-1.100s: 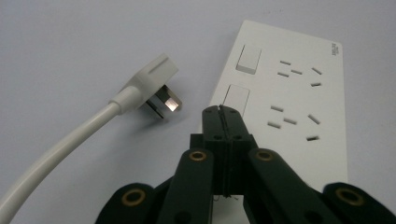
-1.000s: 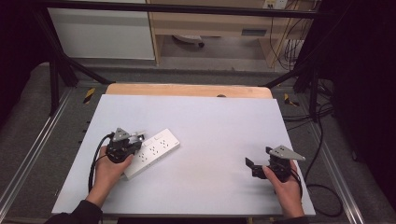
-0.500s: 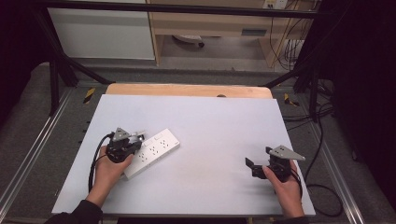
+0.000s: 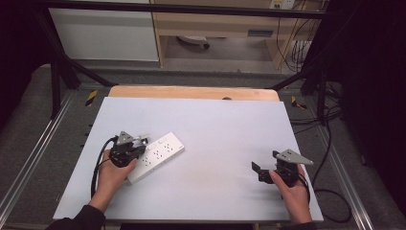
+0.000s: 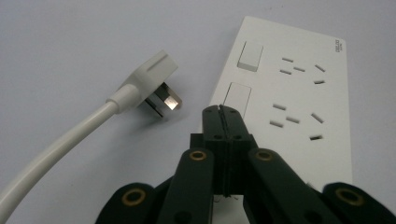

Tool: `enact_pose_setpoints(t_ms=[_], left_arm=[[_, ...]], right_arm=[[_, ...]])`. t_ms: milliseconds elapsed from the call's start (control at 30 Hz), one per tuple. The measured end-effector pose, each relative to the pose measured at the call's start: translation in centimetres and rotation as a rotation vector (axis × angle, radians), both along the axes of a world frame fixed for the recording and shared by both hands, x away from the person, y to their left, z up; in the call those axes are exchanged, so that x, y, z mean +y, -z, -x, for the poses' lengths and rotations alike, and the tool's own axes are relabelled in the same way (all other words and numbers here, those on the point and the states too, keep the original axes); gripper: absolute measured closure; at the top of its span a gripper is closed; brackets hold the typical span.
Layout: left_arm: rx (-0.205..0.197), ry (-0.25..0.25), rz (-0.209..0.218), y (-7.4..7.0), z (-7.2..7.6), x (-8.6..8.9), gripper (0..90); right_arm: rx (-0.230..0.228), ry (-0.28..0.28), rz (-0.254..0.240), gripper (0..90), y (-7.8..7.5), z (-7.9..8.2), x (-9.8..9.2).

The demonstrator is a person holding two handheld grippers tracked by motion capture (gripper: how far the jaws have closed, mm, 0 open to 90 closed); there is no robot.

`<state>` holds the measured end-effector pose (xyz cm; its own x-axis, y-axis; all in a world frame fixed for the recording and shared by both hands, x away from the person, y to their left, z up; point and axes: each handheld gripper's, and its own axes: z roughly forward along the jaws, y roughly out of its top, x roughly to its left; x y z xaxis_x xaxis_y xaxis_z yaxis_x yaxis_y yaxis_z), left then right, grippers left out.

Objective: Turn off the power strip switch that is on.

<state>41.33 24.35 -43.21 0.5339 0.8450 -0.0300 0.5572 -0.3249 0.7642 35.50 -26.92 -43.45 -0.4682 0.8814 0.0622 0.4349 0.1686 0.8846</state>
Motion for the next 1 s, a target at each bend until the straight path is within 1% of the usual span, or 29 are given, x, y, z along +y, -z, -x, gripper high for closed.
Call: enact_pose_setpoints(t_ms=[167, 1000], left_arm=[[-0.005, 0.001, -0.002, 0.02, -0.04, -0.01, 90.0], [-0.004, 0.010, 0.008, 0.07, 0.00, 0.20, 90.0]], right_arm=[[0.002, 0.000, 0.001, 3.6, 0.02, -0.01, -0.01], [0.002, 0.000, 0.000, 3.6, 0.01, 0.00, 0.03]])
